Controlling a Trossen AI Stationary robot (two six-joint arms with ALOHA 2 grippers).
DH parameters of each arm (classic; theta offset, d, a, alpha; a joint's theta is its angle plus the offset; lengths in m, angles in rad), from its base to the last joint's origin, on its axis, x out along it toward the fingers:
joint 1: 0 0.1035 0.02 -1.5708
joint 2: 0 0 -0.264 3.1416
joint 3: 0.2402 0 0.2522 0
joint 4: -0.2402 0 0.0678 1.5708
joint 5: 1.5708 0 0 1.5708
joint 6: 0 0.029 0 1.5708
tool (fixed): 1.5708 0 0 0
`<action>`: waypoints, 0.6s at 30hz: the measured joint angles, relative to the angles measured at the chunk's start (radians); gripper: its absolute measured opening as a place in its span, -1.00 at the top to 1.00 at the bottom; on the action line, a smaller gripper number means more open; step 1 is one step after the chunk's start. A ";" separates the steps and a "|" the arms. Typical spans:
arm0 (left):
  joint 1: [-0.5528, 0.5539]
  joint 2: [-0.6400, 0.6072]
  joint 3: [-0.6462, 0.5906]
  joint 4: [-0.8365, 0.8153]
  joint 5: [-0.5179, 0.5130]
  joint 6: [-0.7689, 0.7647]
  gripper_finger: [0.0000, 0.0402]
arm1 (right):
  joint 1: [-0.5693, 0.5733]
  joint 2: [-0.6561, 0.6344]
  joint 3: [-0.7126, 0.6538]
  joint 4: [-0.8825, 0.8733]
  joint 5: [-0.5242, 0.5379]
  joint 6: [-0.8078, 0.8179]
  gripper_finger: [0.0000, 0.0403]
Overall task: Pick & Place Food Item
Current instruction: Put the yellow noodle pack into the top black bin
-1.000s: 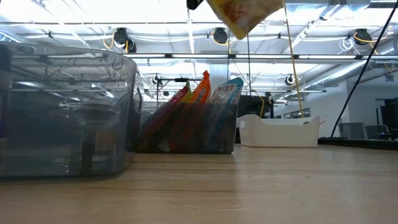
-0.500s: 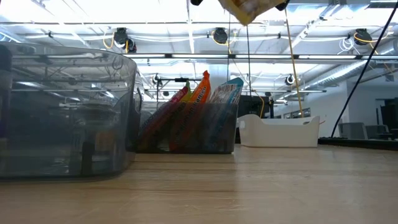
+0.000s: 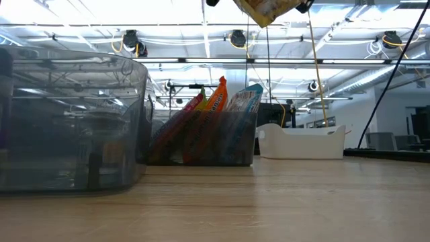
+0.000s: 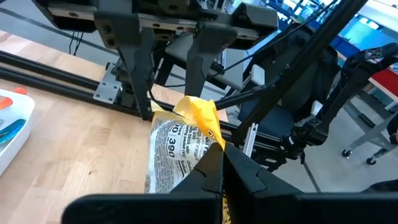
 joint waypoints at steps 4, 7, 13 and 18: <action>0.005 0.000 0.000 -0.001 0.000 0.000 0.99 | 0.000 0.000 -0.027 -0.001 0.000 0.001 0.43; 0.005 0.000 0.000 -0.001 0.000 0.000 0.99 | 0.000 0.000 -0.044 -0.003 -0.004 0.001 0.66; 0.005 0.000 0.000 -0.006 0.000 0.001 0.99 | 0.000 0.000 -0.059 0.000 0.000 -0.016 0.97; 0.005 0.000 0.000 -0.032 0.001 0.001 0.99 | 0.000 -0.002 -0.060 0.000 0.002 -0.033 0.99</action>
